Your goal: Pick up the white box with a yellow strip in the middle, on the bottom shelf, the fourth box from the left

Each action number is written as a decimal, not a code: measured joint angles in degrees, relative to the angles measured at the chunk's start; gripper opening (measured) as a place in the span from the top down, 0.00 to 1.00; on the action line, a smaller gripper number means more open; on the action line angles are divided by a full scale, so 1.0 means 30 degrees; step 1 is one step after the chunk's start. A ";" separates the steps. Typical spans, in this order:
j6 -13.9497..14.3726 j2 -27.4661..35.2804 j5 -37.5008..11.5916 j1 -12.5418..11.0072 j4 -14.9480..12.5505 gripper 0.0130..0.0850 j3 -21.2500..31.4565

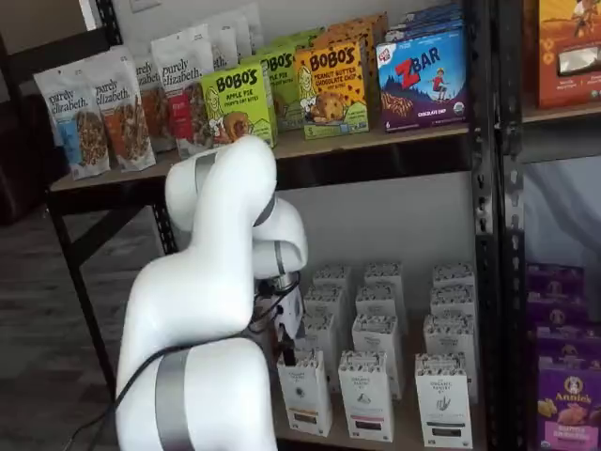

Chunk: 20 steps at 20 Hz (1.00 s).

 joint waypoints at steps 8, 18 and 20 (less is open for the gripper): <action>0.0163 0.0958 -0.0122 -0.0153 -0.0389 0.00 -0.0760; 0.0420 0.2001 0.0002 -0.0088 -0.0621 0.00 -0.1697; 0.0527 0.2158 -0.0075 -0.0071 -0.0731 0.00 -0.1793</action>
